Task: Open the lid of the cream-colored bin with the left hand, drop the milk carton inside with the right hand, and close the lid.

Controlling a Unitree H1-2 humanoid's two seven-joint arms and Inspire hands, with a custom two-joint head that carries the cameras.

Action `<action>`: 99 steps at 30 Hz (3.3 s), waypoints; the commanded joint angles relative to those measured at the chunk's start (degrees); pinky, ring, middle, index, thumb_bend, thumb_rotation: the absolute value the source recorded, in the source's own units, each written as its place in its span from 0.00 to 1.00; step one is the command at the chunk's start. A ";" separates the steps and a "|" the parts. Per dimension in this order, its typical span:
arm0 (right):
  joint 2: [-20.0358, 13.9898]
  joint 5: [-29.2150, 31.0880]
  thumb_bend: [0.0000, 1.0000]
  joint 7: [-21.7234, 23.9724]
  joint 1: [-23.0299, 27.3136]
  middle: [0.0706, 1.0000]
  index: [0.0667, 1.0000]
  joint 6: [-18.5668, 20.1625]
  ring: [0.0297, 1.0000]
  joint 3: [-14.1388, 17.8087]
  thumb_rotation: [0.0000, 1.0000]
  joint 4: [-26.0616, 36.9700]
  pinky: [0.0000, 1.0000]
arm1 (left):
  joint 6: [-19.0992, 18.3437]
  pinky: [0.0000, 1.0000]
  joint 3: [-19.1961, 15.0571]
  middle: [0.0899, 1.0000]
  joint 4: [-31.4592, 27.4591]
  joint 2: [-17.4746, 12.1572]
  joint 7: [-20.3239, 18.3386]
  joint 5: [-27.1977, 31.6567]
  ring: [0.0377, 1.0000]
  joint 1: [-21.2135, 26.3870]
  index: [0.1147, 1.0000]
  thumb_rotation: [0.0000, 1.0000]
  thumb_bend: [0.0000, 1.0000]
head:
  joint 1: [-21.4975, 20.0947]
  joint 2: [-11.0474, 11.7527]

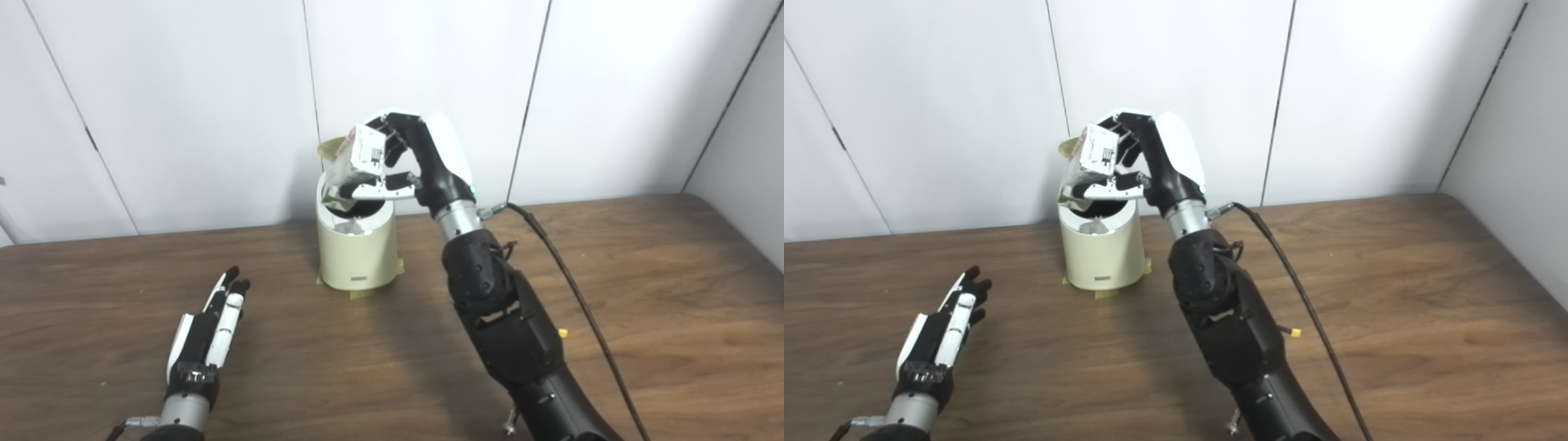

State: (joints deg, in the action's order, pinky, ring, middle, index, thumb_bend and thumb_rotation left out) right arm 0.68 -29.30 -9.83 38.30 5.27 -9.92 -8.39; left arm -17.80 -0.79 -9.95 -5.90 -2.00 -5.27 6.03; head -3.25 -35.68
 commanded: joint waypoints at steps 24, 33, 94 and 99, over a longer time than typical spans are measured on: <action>-1.82 -1.03 0.52 -5.65 7.33 0.45 0.46 -7.50 0.40 0.64 0.00 -6.03 0.37 | 1.56 0.96 -1.42 0.92 -3.43 1.16 0.71 0.87 0.96 0.75 0.99 0.91 0.51 | -0.01 -0.45; -3.03 -3.08 0.52 -5.90 6.48 0.46 0.46 -7.32 0.40 -0.12 0.00 -4.09 0.37 | 1.04 0.98 -1.24 0.92 -3.93 1.17 0.76 0.66 0.96 0.61 0.99 0.92 0.51 | -0.23 -0.95; -7.55 -14.32 0.52 -13.13 9.12 0.46 0.47 -18.14 0.40 -4.59 0.00 -13.60 0.41 | 1.76 0.95 -2.20 0.92 -2.69 1.57 0.46 3.10 0.94 0.94 0.98 0.97 0.48 | -1.32 -0.56; -8.57 -15.57 0.52 -14.01 10.12 0.48 0.47 -18.90 0.39 -5.52 0.00 -16.29 0.39 | 1.89 0.95 -2.03 0.92 -2.45 1.67 0.69 2.78 0.95 1.15 0.98 0.97 0.48 | -1.28 -0.26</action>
State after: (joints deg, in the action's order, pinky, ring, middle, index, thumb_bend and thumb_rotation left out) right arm -7.40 -44.59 -21.34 43.57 -11.55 -15.67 -25.72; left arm -18.01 -3.00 -11.75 -4.32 -1.80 -2.49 5.03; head -4.48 -35.86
